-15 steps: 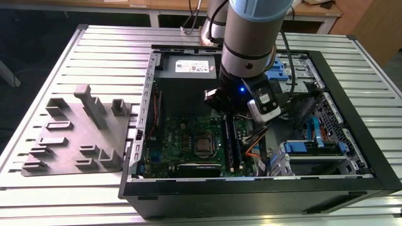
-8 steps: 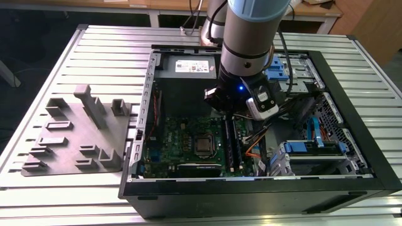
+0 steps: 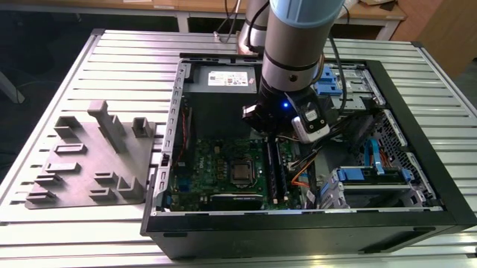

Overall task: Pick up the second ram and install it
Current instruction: 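Press down the second ram until it locks into place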

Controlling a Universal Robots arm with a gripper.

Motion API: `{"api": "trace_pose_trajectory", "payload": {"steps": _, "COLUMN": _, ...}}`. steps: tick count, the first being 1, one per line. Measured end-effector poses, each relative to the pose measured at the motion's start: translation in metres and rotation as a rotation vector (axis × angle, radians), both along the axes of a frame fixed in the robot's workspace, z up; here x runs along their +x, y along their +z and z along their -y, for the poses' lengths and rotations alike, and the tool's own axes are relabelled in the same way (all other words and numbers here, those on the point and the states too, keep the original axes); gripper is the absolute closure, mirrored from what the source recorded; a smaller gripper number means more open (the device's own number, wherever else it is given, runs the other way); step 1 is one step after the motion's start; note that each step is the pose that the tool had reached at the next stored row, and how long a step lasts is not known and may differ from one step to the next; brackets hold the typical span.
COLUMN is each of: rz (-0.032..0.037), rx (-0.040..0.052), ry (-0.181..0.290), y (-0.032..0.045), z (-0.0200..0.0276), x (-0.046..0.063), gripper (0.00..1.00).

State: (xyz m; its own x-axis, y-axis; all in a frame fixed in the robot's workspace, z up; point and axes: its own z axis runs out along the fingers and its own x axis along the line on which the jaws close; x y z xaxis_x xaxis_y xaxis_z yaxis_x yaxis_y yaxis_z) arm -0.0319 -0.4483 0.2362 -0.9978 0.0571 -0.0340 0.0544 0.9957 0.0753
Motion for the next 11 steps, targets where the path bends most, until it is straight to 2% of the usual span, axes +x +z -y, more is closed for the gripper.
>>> {"api": "trace_pose_trajectory", "payload": {"steps": 2, "rz": -0.0001, "rx": -0.0004, "ry": 0.0, "y": -0.0006, "z": -0.0003, "x": 0.0001, "gripper": 0.93}}
{"api": "trace_pose_trajectory", "payload": {"steps": 5, "rz": 0.0, "rx": -0.0003, "ry": 0.0, "y": -0.0019, "z": -0.0039, "x": 0.0002, "gripper": 0.93}}
{"api": "trace_pose_trajectory", "payload": {"steps": 11, "rz": -0.0001, "rx": -0.0006, "ry": 0.0, "y": -0.0084, "z": -0.0052, "x": 0.0002, "gripper": 0.93}}
